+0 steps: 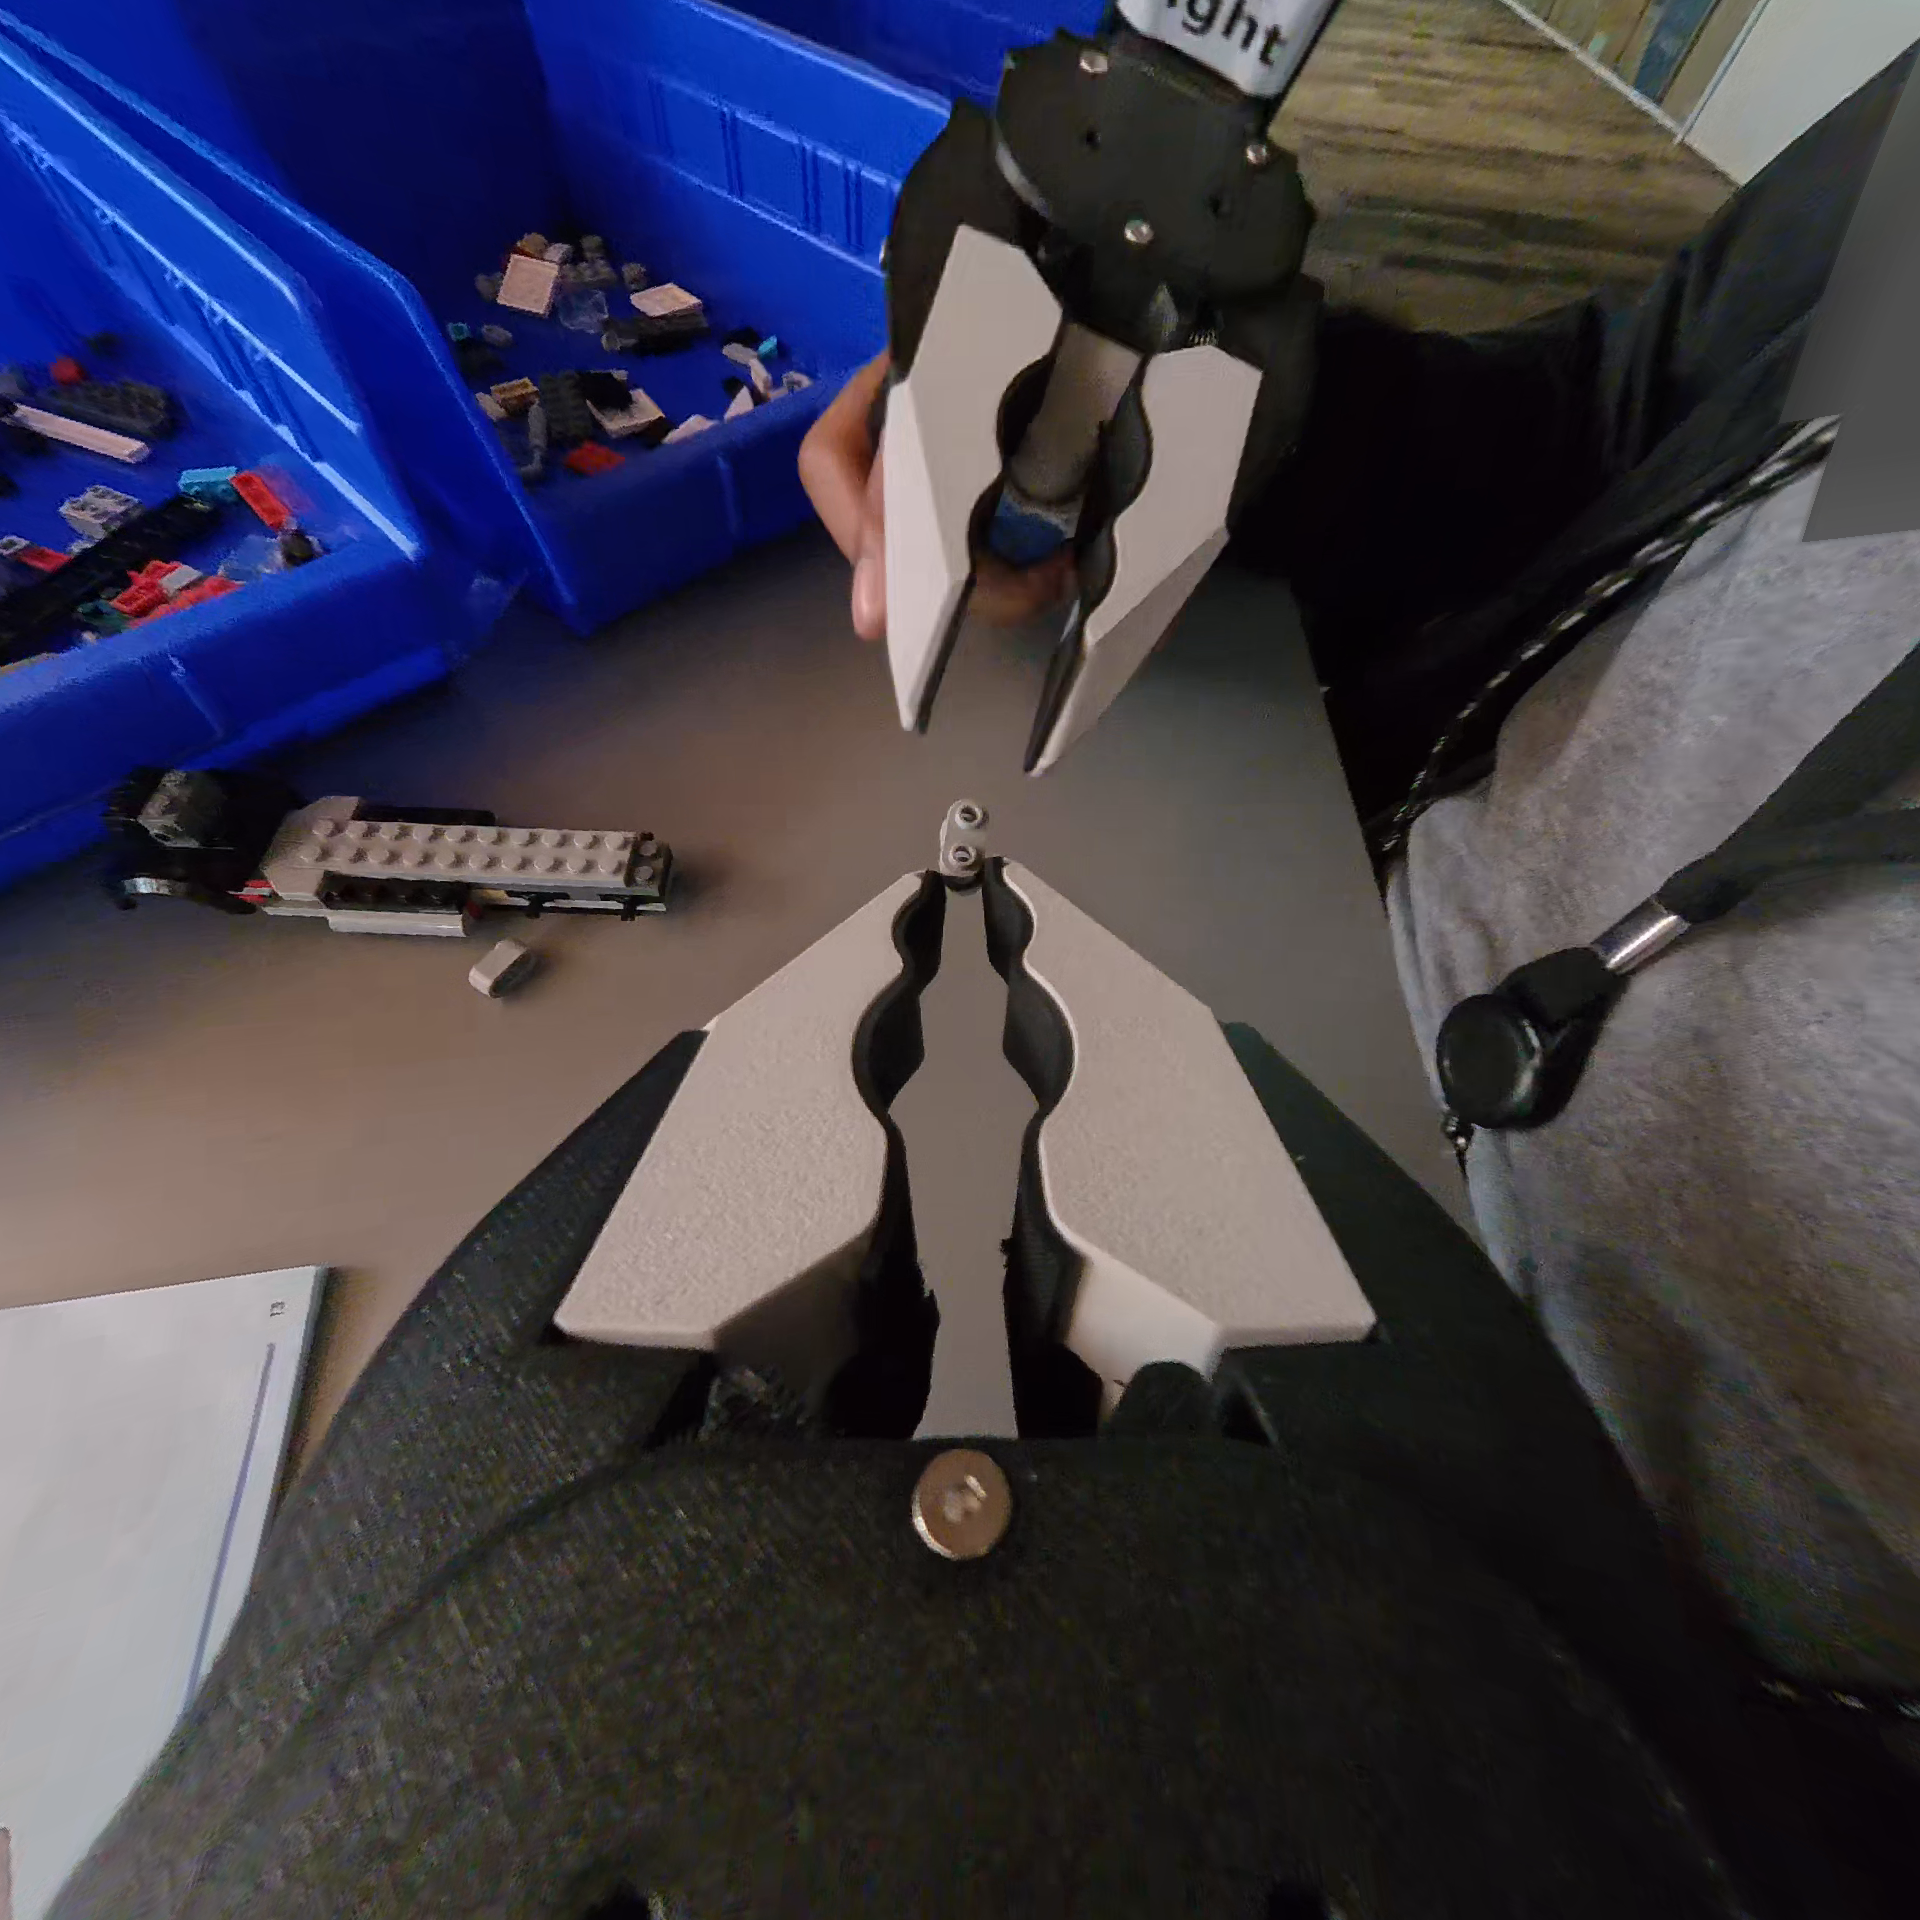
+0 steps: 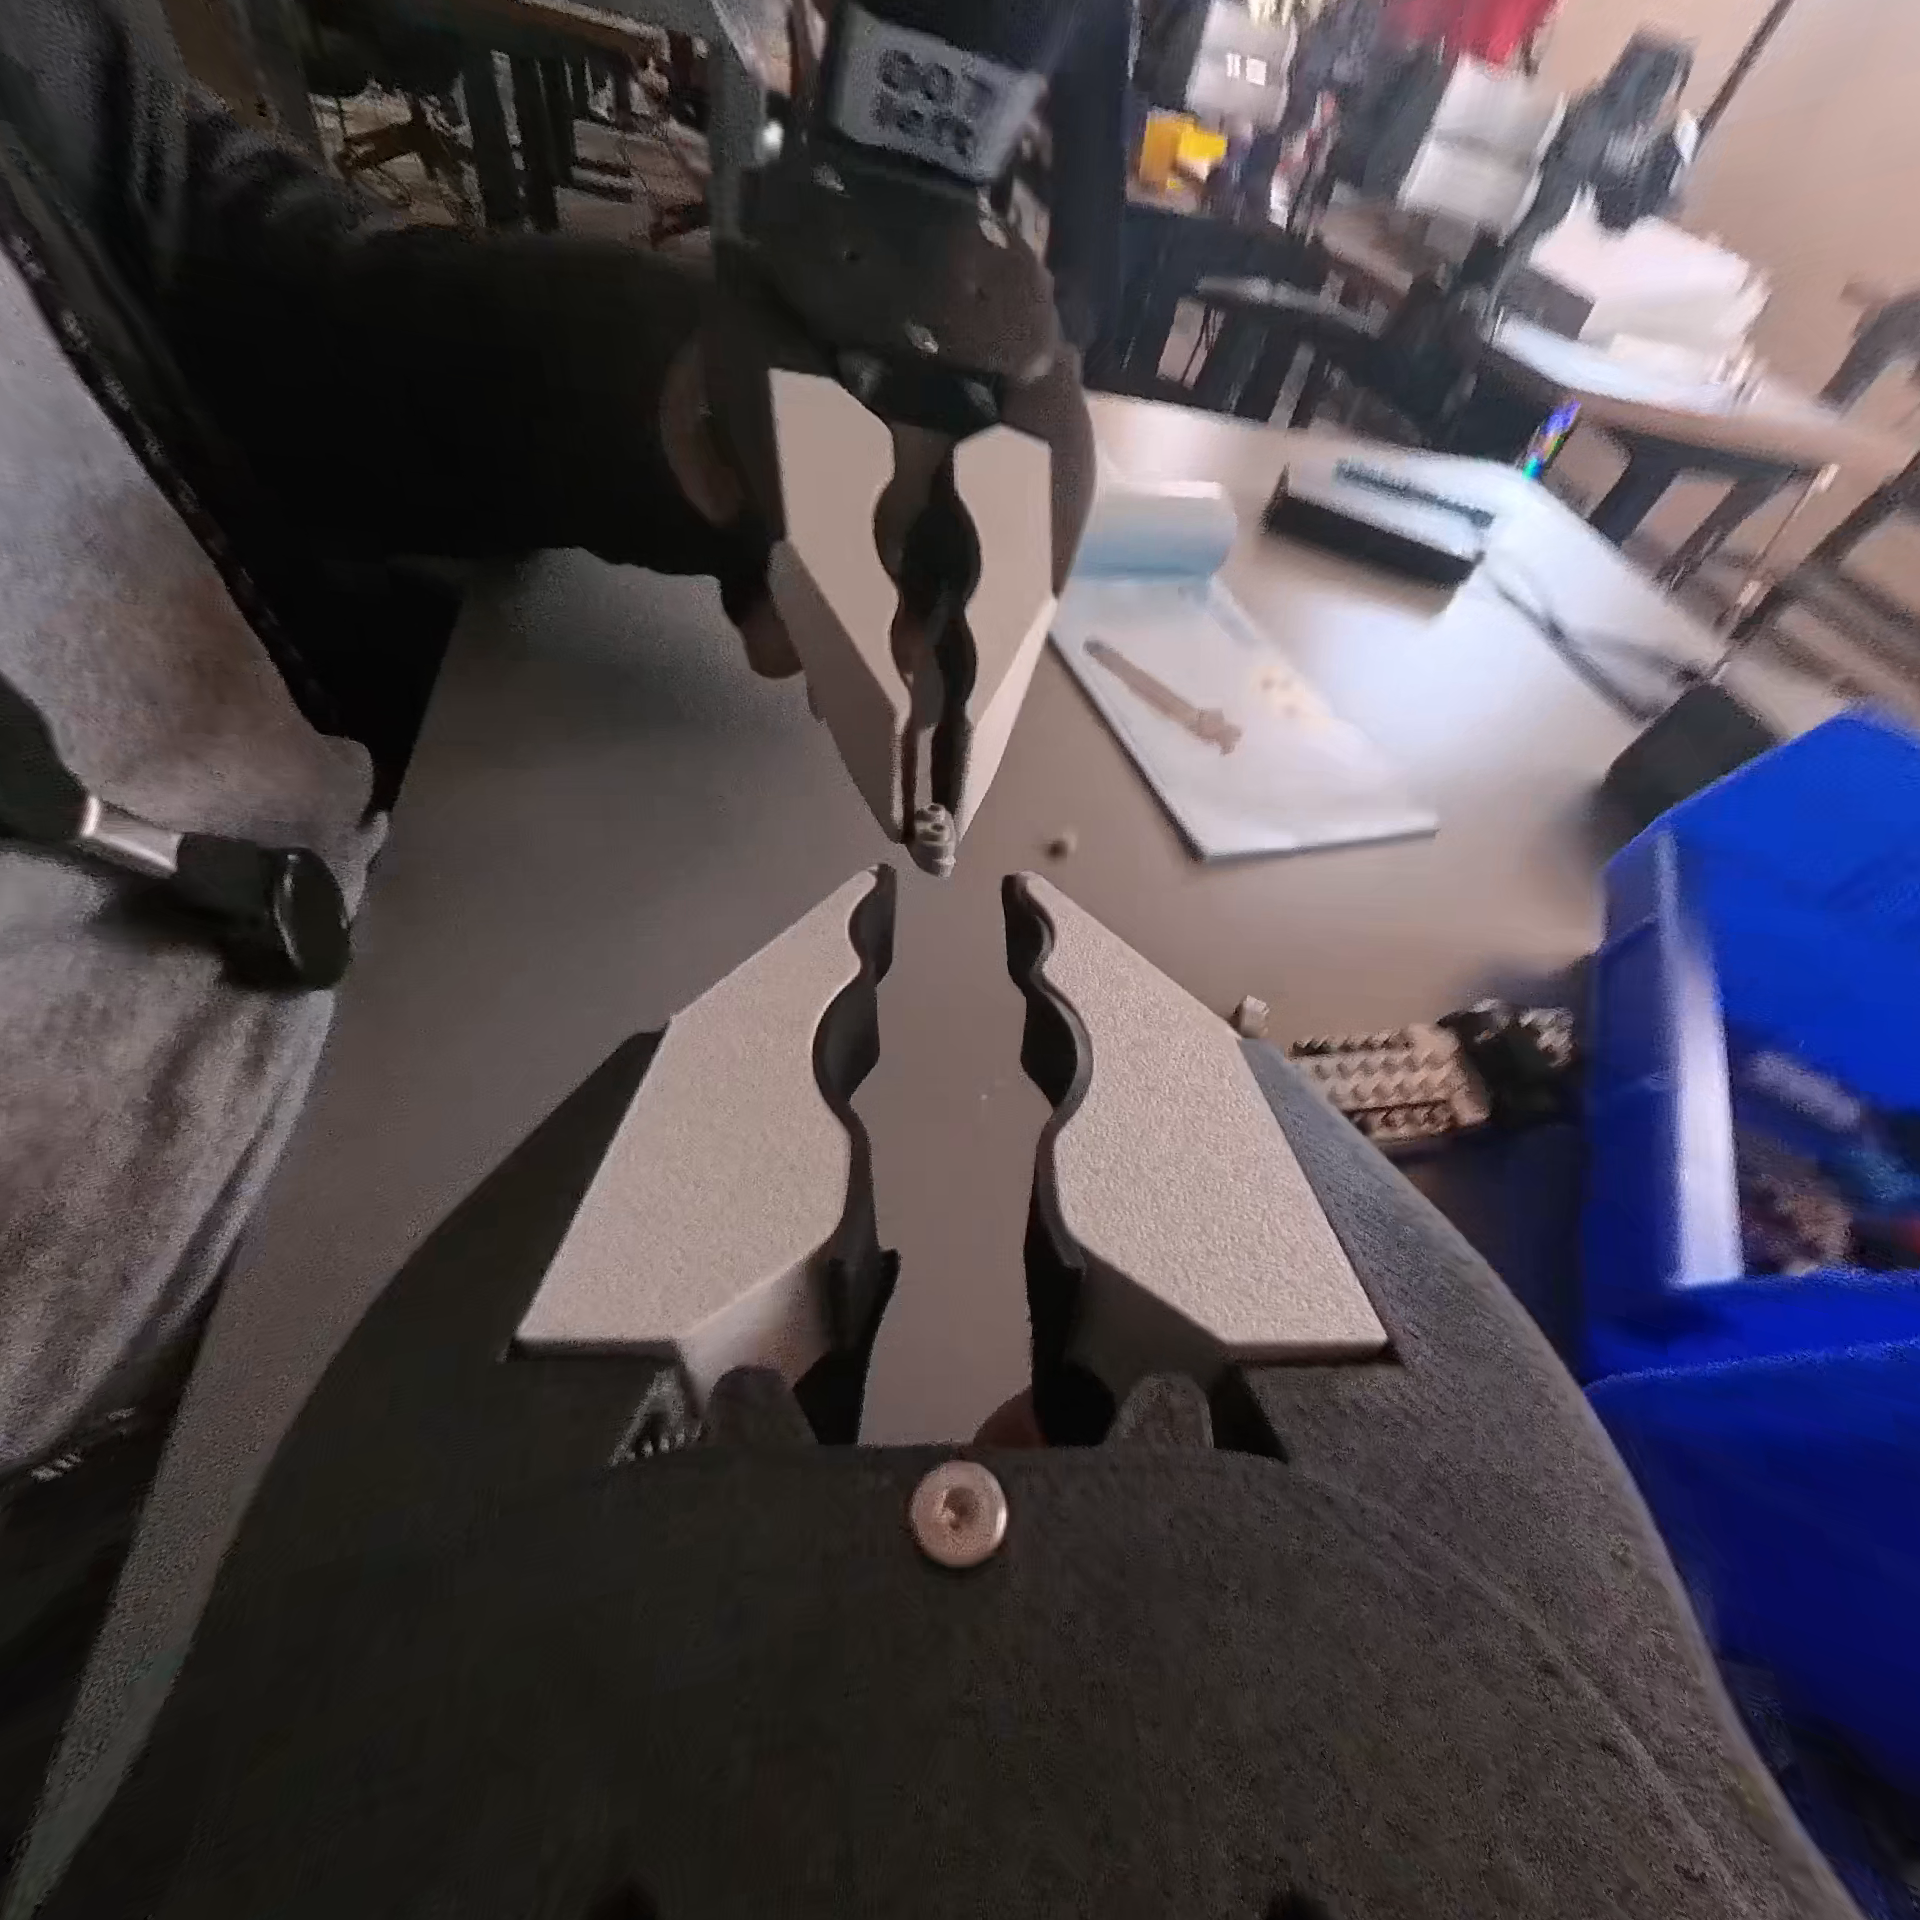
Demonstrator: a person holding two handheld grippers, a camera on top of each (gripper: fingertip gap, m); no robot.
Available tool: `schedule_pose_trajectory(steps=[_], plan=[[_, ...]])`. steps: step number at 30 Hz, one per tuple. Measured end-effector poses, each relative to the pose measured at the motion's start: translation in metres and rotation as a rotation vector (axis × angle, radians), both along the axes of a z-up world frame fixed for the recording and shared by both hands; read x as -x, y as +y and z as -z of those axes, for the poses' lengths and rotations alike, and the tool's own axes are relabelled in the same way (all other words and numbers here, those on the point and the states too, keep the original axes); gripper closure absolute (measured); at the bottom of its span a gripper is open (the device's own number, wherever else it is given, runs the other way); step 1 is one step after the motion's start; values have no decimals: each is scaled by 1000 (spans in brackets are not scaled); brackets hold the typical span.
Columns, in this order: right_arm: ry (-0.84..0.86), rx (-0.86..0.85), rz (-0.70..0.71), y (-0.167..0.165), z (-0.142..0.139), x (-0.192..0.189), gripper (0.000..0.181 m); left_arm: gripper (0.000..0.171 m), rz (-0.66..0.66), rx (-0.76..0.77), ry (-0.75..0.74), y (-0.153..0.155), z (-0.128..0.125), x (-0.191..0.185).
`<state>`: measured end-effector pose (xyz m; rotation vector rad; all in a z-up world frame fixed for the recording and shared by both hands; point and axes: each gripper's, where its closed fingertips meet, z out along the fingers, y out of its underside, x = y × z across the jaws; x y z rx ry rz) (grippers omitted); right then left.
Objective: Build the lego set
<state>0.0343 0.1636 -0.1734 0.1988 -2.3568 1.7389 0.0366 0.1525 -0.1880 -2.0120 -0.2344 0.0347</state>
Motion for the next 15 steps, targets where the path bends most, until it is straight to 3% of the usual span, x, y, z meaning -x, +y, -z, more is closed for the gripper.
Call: schedule_pose_trajectory(steps=[10,15], plan=[[630,71,-109,-8,-56,-2,150,164,89,-14,-106,-7,-59,2],[819,103,-146,-18,-86,-8,144,164,118,14,-107,-8,-86,1]])
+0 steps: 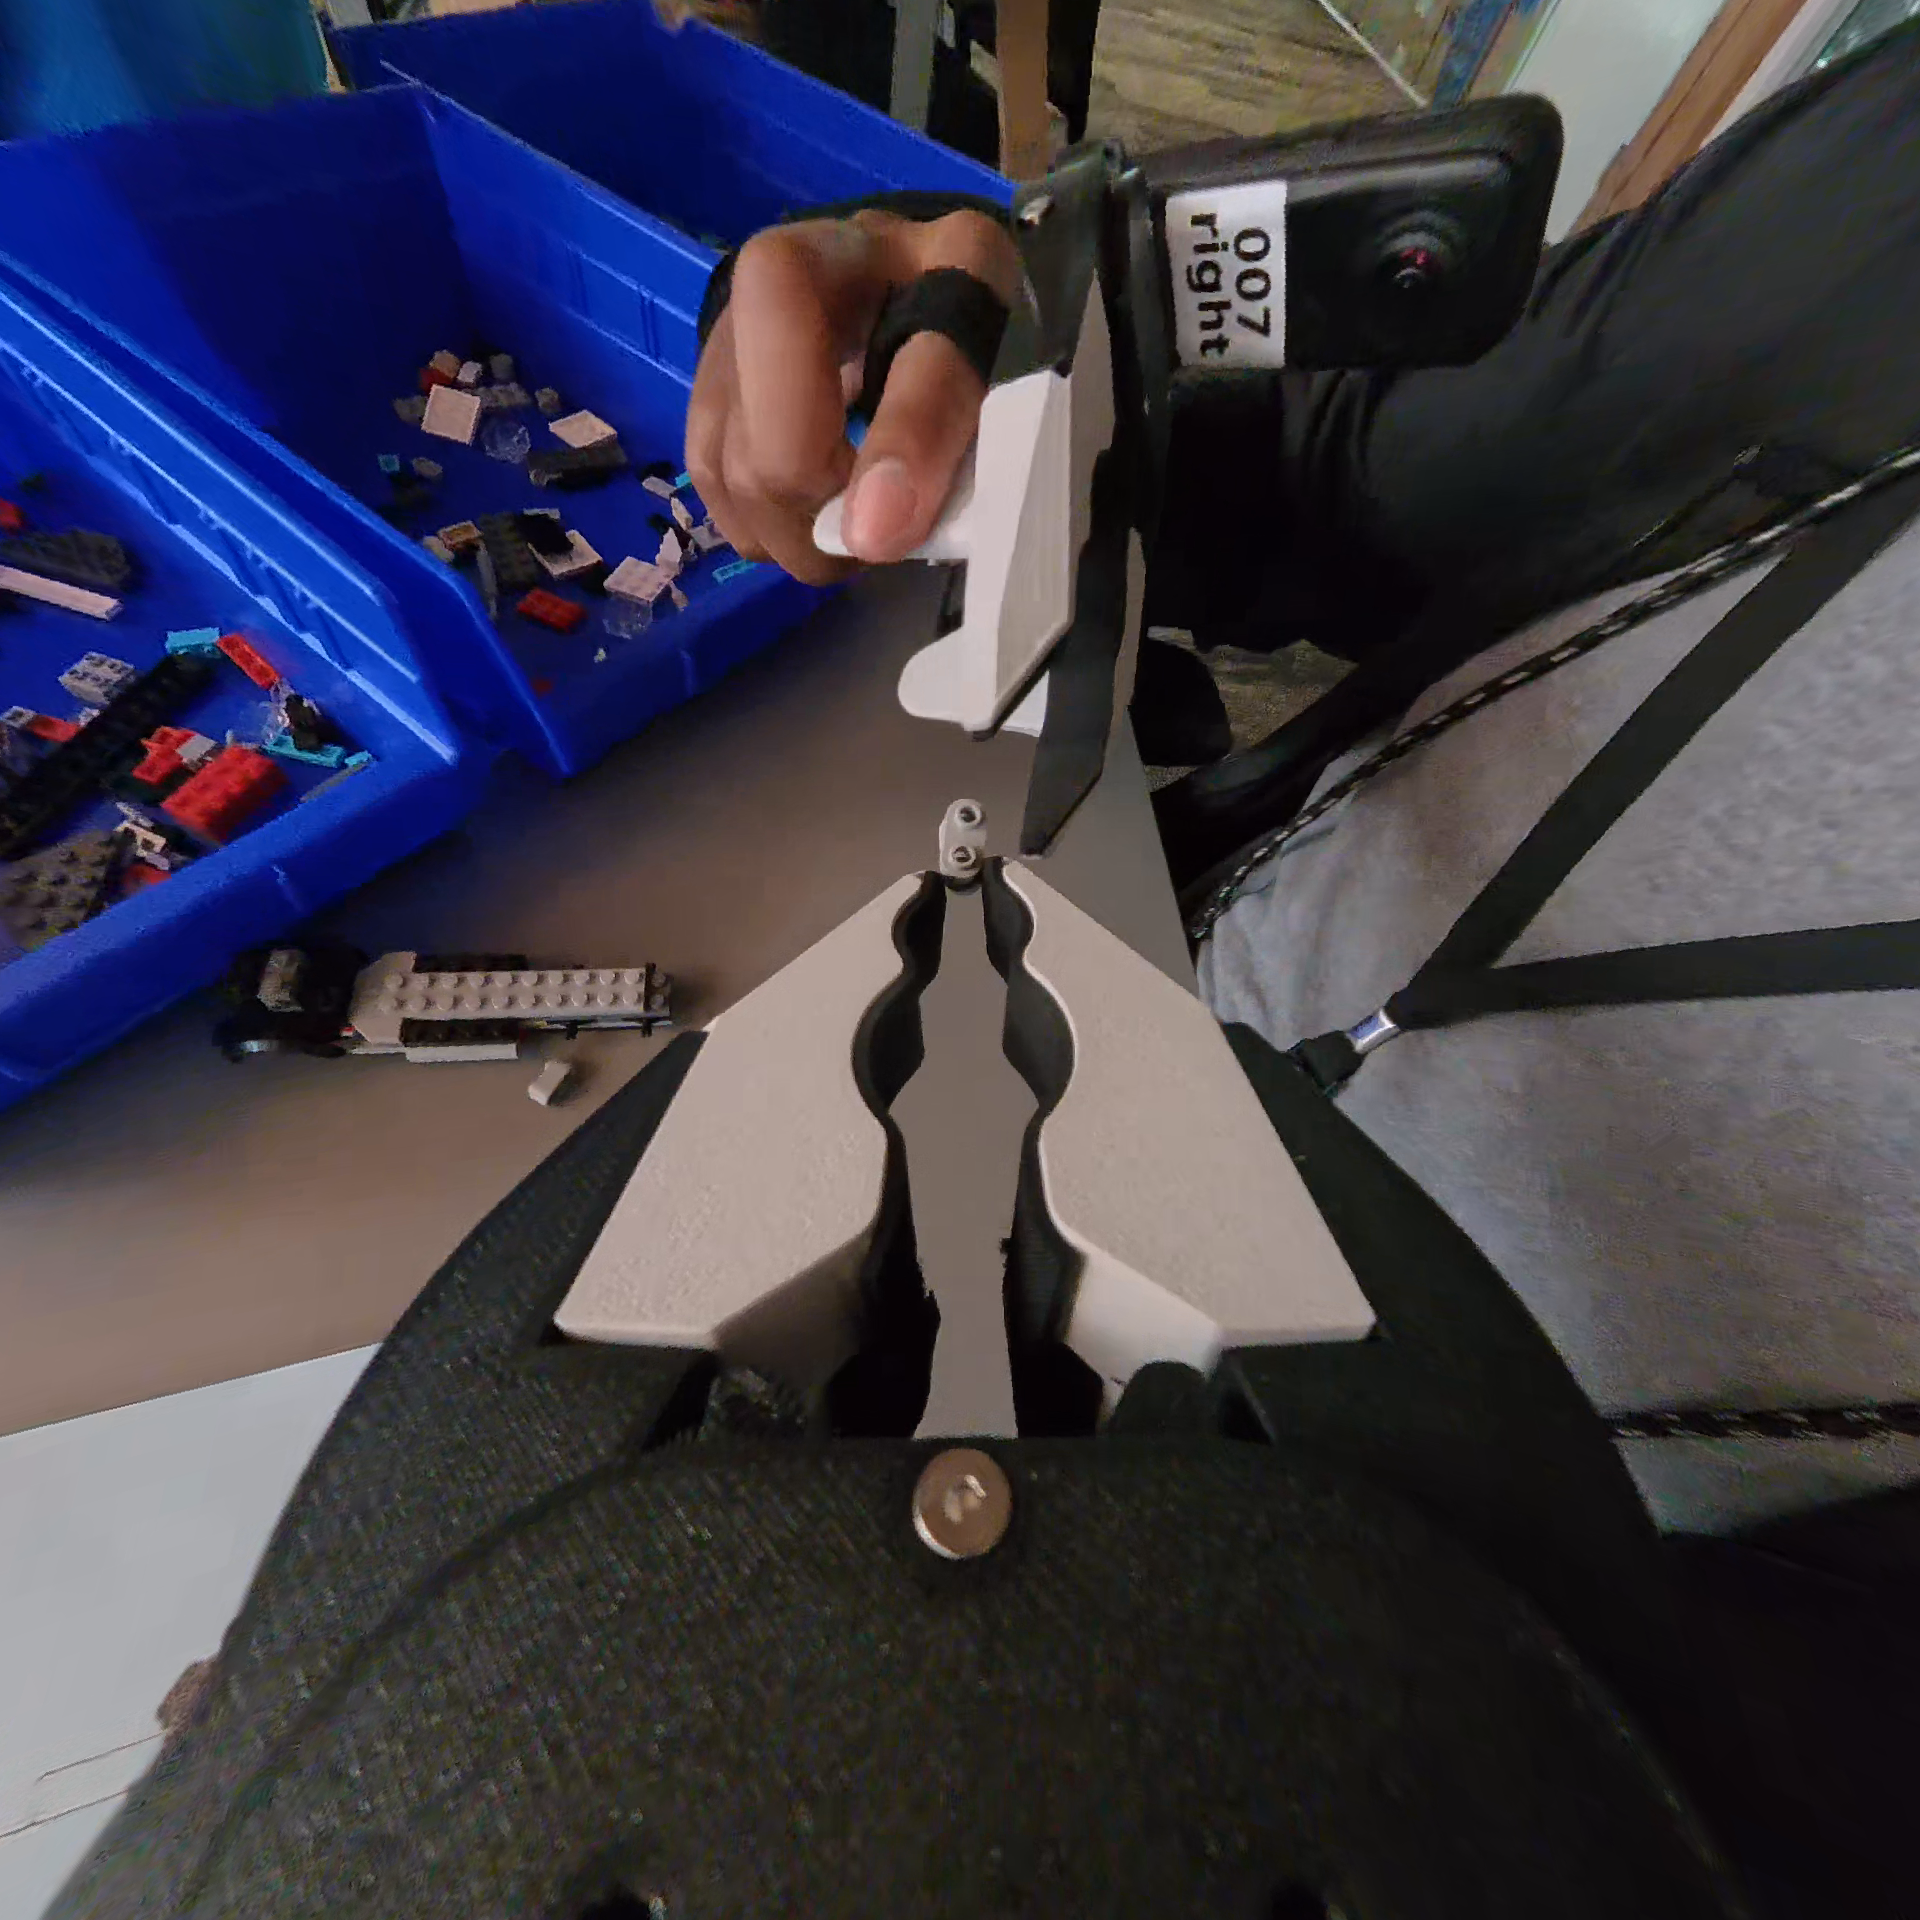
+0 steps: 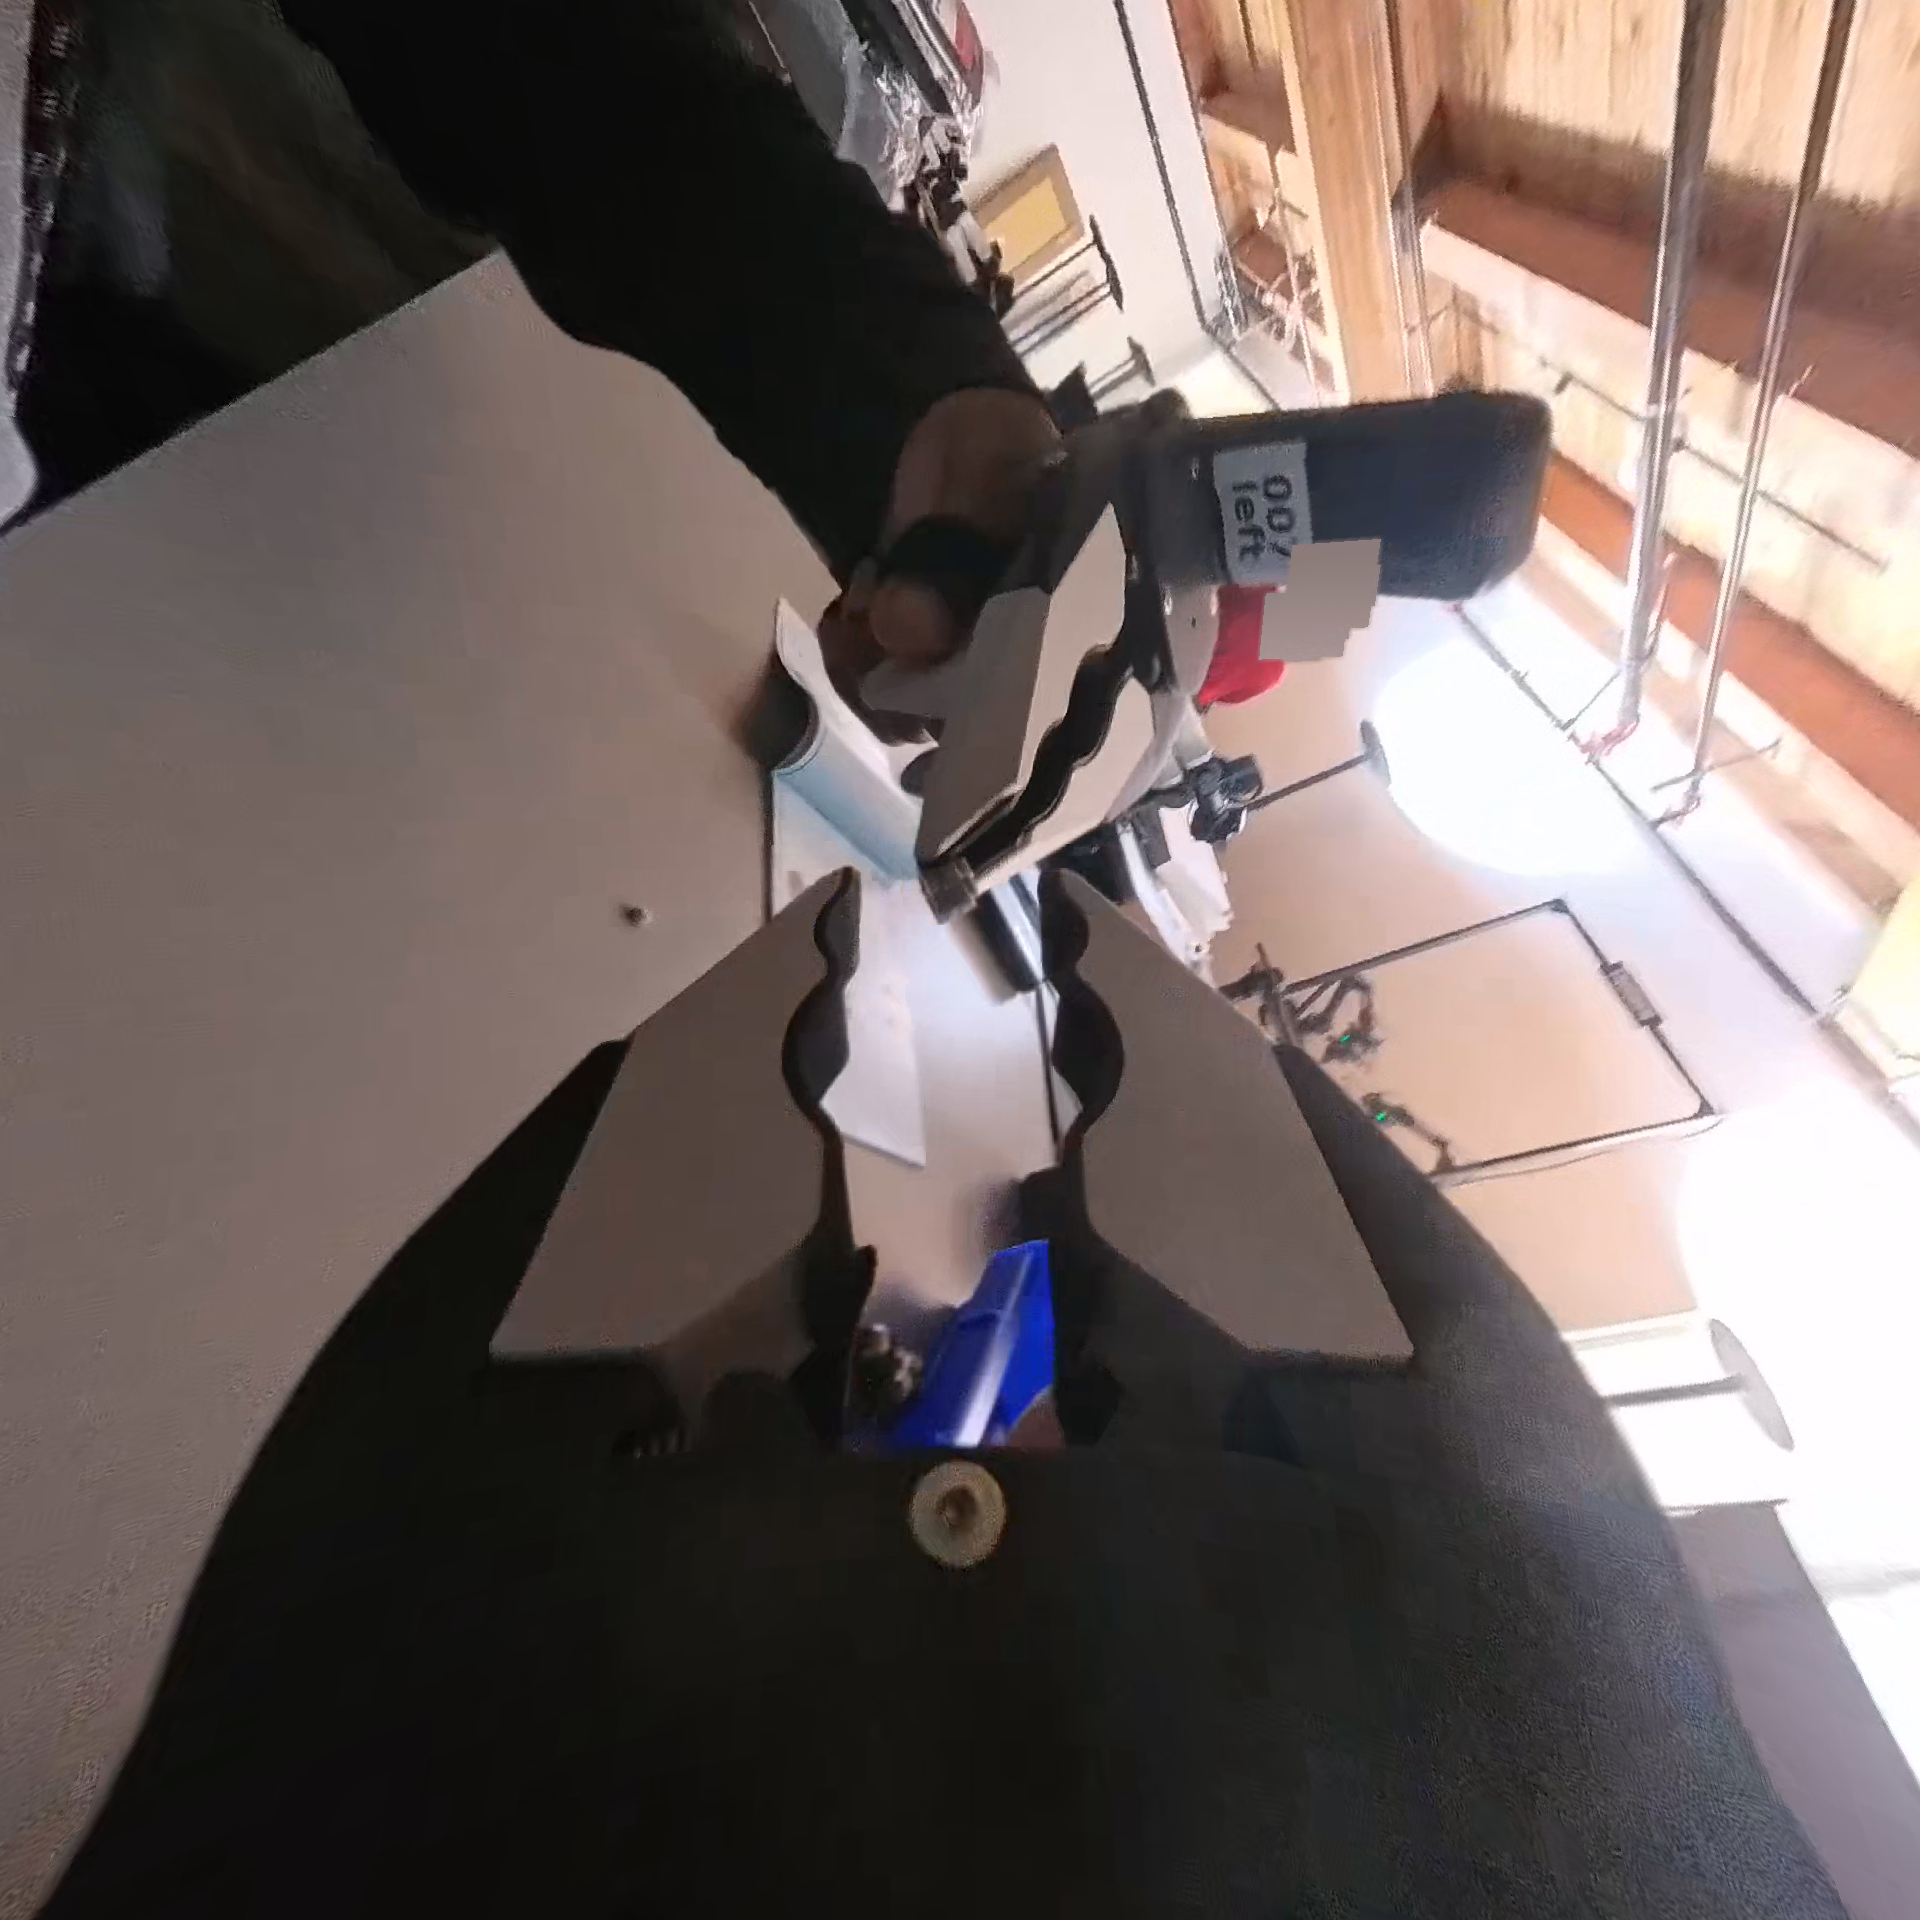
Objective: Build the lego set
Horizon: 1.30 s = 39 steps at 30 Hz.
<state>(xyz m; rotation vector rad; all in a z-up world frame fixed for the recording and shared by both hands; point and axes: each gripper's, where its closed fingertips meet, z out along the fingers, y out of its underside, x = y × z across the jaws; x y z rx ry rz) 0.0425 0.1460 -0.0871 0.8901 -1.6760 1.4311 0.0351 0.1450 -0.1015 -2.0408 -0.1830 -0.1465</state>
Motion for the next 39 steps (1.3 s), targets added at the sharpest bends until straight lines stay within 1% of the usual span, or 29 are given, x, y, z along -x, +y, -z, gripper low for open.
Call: schedule_pose_trajectory(steps=[3,6,14,20,28,39], plan=[[68,3,-10,-4,-9,-3,144,164,11,14,0,0,-10,-2],[90,9,-25,-5,-13,-8,146,164,24,23,-1,0,-17,-5],[144,0,-21,-7,-16,-11,154,164,50,48,-3,2,-21,-12],[133,5,-28,-7,-20,-12,165,164,85,41,6,4,-25,-18],[109,9,-55,-6,-24,-18,167,164,129,17,-9,6,-31,-24],[120,29,-58,-6,-28,-22,167,164,152,-12,-17,7,-35,-27]])
